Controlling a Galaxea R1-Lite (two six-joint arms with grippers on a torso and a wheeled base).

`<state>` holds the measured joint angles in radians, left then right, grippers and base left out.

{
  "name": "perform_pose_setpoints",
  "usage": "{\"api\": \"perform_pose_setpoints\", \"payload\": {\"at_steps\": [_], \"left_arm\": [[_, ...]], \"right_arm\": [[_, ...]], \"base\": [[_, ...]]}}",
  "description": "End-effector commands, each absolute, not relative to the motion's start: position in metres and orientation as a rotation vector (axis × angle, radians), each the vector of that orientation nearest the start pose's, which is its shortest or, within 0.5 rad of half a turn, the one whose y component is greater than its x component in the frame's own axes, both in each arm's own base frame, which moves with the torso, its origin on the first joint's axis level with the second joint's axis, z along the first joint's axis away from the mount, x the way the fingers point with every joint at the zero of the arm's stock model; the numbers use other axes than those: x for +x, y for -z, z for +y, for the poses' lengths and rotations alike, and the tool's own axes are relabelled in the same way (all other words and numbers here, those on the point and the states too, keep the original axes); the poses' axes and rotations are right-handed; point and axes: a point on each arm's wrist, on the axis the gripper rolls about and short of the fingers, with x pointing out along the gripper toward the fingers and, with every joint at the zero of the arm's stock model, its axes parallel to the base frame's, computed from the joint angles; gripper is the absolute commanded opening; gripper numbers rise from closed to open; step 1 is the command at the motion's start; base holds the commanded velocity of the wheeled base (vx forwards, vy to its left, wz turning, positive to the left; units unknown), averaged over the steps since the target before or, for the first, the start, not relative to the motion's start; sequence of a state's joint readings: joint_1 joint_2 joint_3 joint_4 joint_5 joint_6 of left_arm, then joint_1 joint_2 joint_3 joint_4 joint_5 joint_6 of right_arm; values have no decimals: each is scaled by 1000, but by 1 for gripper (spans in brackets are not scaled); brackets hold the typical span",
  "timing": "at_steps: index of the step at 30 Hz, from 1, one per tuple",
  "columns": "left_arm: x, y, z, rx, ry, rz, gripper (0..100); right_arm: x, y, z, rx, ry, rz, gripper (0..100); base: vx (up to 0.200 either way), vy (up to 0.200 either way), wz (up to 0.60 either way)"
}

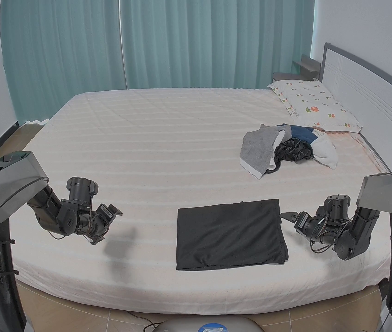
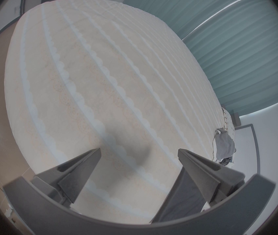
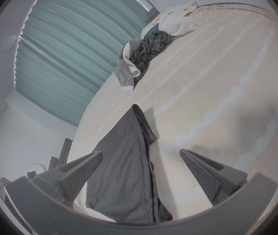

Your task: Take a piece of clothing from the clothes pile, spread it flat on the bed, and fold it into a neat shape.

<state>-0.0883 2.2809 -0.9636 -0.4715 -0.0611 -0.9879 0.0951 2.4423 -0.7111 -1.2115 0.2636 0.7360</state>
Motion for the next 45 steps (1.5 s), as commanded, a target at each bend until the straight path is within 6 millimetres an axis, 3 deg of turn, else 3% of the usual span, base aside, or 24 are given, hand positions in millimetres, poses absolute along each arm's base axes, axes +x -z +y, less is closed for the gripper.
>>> {"api": "perform_pose_setpoints", "payload": {"at_steps": [1, 19, 32, 36, 45], "left_arm": [[378, 0, -37, -904, -289, 845, 100], [372, -3, -72, -870, -208, 880, 100], [370, 2, -90, -835, -177, 893, 100], [371, 8, -100, -753, -126, 908, 100], [369, 49, -110, -476, 9, 835, 100]], "right_arm": [[364, 44, 40, 756, -142, 627, 100], [363, 50, 43, 756, -138, 663, 100], [363, 52, 45, 755, -140, 669, 100], [363, 52, 45, 755, -140, 671, 100], [363, 52, 45, 755, -140, 671, 100]], "base": [[0, -200, 0], [0, -200, 0], [0, 0, 0], [0, 0, 0], [0, 0, 0]]}}
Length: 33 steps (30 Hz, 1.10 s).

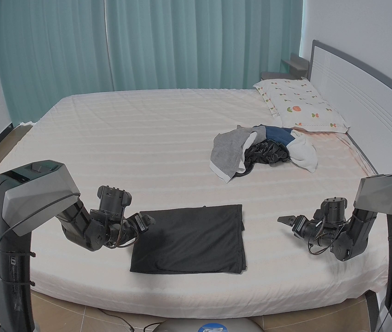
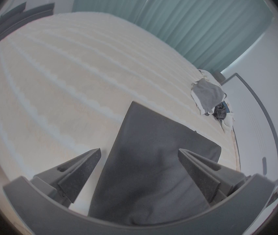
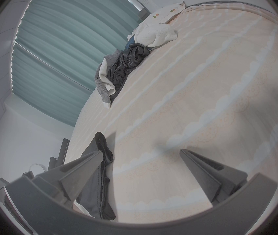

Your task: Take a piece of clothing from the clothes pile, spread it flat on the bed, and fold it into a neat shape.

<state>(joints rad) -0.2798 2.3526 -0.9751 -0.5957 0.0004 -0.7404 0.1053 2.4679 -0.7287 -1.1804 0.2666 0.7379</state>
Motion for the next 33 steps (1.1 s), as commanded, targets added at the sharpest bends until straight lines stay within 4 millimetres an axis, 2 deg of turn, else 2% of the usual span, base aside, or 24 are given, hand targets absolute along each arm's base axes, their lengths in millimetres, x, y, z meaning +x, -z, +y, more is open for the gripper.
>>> {"api": "perform_pose_setpoints", "payload": {"at_steps": [1, 6, 21, 31, 32, 33], "left_arm": [[368, 53, -109, -452, 24, 819, 100], [364, 67, -105, -356, 78, 773, 100], [377, 66, -111, -390, 86, 739, 100], [376, 65, -118, -413, 95, 737, 100], [376, 65, -118, -414, 93, 739, 0], [376, 65, -118, -415, 93, 739, 0]], "right_arm": [[363, 53, 45, 755, -139, 672, 100], [363, 53, 44, 755, -138, 674, 100], [362, 53, 46, 752, -141, 676, 100], [362, 53, 46, 752, -141, 676, 100], [362, 53, 46, 752, -141, 676, 100], [362, 53, 46, 752, -141, 676, 100]], "base": [[0, 0, 0], [0, 0, 0], [0, 0, 0], [0, 0, 0], [0, 0, 0], [0, 0, 0]]}}
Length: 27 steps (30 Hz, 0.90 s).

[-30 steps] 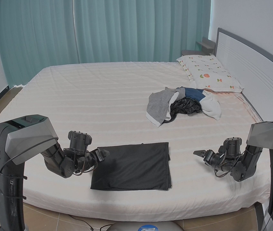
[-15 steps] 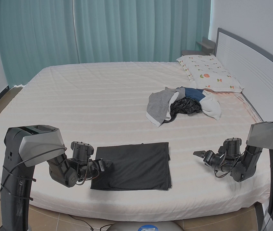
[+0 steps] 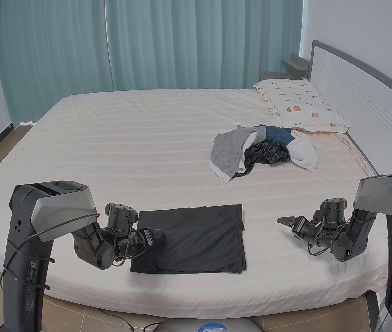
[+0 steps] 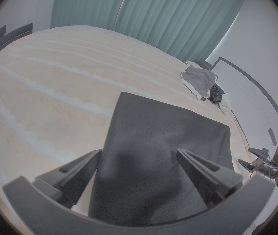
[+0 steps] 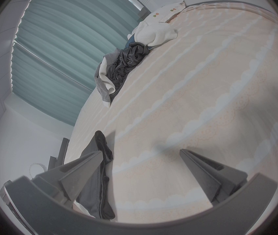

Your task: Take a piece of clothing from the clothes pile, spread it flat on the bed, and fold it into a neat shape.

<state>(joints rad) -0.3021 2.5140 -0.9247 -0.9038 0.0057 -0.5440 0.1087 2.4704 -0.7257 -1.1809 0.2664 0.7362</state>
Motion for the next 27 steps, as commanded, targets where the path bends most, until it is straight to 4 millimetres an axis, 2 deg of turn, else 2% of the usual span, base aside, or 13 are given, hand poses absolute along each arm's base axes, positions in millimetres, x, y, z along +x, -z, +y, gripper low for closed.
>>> {"api": "perform_pose_setpoints", "payload": {"at_steps": [1, 27], "left_arm": [[376, 65, -118, -415, 93, 739, 0], [368, 56, -116, -481, 64, 749, 0]], "right_arm": [[362, 53, 46, 752, -141, 676, 100], [362, 53, 46, 751, -142, 678, 100]], "base": [[0, 0, 0], [0, 0, 0]]}}
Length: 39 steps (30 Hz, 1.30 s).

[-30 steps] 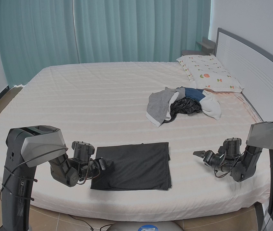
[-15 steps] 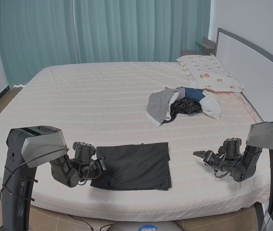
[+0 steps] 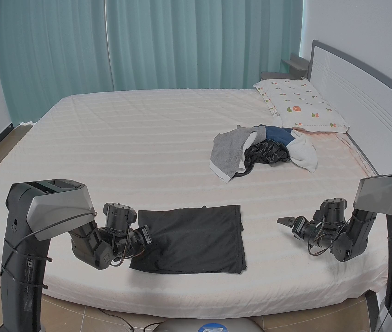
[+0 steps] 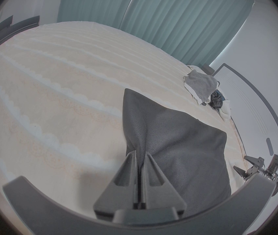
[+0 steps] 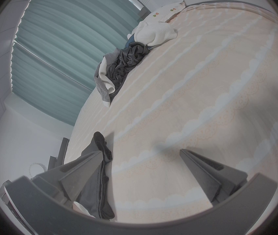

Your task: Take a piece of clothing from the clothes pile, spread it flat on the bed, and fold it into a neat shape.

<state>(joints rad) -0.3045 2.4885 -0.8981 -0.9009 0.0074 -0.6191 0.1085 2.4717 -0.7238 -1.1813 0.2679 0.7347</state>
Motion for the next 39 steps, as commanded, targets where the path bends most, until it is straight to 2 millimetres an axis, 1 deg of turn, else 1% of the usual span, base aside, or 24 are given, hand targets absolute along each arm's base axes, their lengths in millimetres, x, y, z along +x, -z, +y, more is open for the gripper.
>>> {"api": "perform_pose_setpoints", "payload": {"at_steps": [1, 7, 12, 22, 39], "left_arm": [[368, 56, -116, -480, 64, 751, 0], [367, 57, -115, -481, 60, 753, 0], [365, 57, -115, -484, 57, 757, 0], [361, 48, -113, -516, 46, 751, 0], [361, 48, -109, -532, 29, 750, 0]], "right_arm": [[362, 53, 46, 751, -142, 678, 100], [361, 54, 45, 754, -150, 683, 100], [361, 54, 45, 754, -150, 683, 100], [361, 54, 45, 754, -150, 683, 100], [361, 54, 45, 754, -150, 684, 100]], "base": [[0, 0, 0], [0, 0, 0], [0, 200, 0], [0, 200, 0], [0, 200, 0]]}}
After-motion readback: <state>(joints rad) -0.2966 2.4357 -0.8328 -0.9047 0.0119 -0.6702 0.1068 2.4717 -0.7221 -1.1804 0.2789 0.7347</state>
